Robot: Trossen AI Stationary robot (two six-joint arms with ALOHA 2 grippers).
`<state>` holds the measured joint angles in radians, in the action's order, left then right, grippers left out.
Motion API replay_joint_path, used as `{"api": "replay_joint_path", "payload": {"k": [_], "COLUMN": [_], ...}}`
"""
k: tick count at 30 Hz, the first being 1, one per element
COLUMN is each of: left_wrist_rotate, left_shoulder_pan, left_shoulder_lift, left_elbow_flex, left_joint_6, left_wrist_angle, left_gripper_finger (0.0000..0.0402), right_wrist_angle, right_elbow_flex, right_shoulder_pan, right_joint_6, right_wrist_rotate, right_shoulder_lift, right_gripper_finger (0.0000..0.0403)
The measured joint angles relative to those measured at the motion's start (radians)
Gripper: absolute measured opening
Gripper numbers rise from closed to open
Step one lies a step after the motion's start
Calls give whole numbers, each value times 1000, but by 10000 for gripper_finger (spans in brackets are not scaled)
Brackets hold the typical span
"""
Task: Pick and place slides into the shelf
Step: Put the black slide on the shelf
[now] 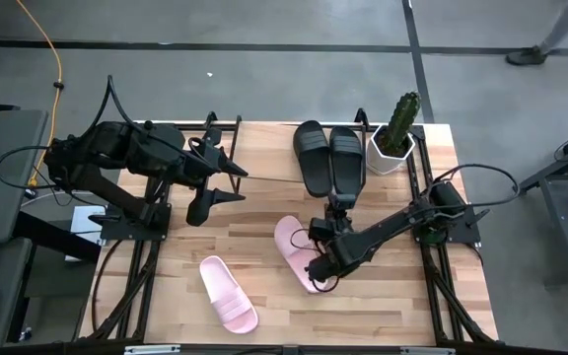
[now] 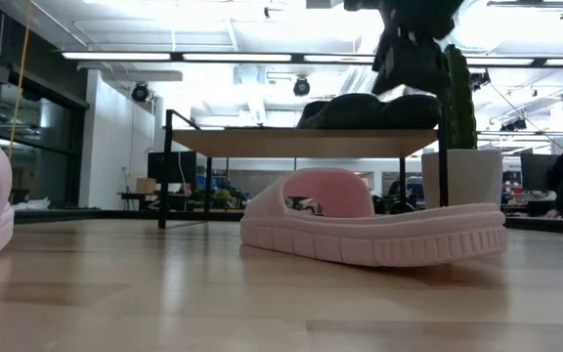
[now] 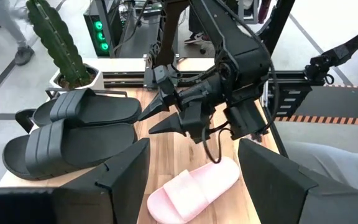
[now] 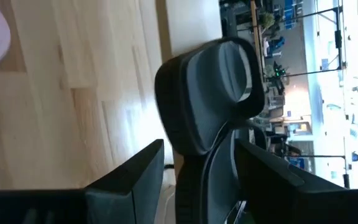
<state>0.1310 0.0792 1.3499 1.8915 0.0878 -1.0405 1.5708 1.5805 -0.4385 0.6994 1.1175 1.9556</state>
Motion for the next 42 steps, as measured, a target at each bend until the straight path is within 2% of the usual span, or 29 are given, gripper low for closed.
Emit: {"api": "replay_joint_path", "payload": {"k": [4,9,15,23,28,32,37,42], "left_wrist_rotate": [0,0,0,0,1,2,33,52], "left_shoulder_pan": [0,0,0,0,0,0,-1,-1], "left_shoulder_lift": [0,0,0,0,0,2,11,10], "left_elbow_flex": [0,0,0,0,0,17,68,115], "left_joint_6": [0,0,0,-2,-3,-26,-32,-32], "left_wrist_angle": [0,0,-1,0,61,101,122,125], "left_gripper_finger": [234,234,234,234,234,234,234,234], "right_wrist_angle": [0,1,-1,-3,-72,-252,-499,-462], "right_elbow_flex": [66,168,264,182,130,93,40,39], "right_shoulder_pan": [-7,-15,4,67,116,152,207,251], "right_joint_6": [-1,-77,-157,-206,-289,-464,-692,-744], "right_wrist_rotate": [-3,30,18,-56,-145,-220,-383,-316], "right_shoulder_lift": [0,0,-33,-188,-286,-342,-375,-367], "right_gripper_finger": [187,187,187,187,187,187,187,187]}}
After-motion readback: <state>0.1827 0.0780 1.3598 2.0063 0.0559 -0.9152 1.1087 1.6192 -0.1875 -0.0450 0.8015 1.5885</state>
